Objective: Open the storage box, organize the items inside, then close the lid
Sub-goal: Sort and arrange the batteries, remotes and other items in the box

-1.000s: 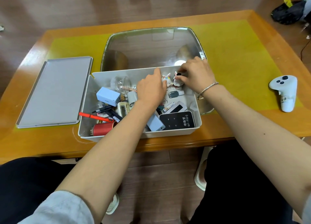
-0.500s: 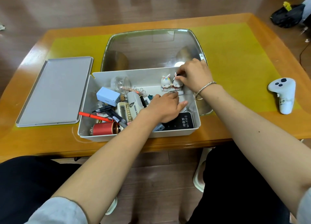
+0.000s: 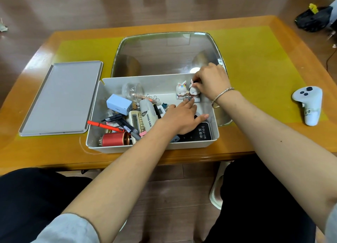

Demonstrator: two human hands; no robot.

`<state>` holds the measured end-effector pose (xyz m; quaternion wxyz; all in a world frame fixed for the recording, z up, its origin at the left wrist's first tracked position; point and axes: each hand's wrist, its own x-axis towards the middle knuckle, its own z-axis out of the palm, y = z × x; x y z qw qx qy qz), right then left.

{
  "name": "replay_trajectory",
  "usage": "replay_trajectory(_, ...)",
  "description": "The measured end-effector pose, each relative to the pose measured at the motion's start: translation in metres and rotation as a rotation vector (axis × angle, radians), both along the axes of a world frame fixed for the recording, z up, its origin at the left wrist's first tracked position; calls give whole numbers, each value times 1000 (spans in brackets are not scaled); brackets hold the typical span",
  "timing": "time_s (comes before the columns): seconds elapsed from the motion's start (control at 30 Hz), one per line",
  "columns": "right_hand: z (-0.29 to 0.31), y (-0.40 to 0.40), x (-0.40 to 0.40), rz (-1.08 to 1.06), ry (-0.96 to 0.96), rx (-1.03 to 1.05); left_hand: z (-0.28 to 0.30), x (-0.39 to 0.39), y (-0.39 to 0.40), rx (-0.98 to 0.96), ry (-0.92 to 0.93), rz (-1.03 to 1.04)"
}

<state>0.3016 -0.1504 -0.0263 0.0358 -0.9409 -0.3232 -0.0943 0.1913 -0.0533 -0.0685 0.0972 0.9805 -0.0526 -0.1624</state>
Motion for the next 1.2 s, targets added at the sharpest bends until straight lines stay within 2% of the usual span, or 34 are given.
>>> replay_trajectory(0.33, 4, 4, -4, 75, 3, 40, 9, -4, -1, -18, -26, 24)
replay_trajectory(0.47, 2, 13, -5, 107, 35, -4, 10, -11, 4, 183, -221, 192)
replay_trajectory(0.53, 0, 16, -6, 102, 35, -22, 11, -12, 7, 238, -261, 297)
replay_trajectory(1.0, -3, 22, -7, 75, 6, -7, 3, -1, 13, 184, -109, 270)
replay_trajectory(1.2, 2, 6, -8, 37, 18, 155, 1, 2, 15, 169, -91, 271)
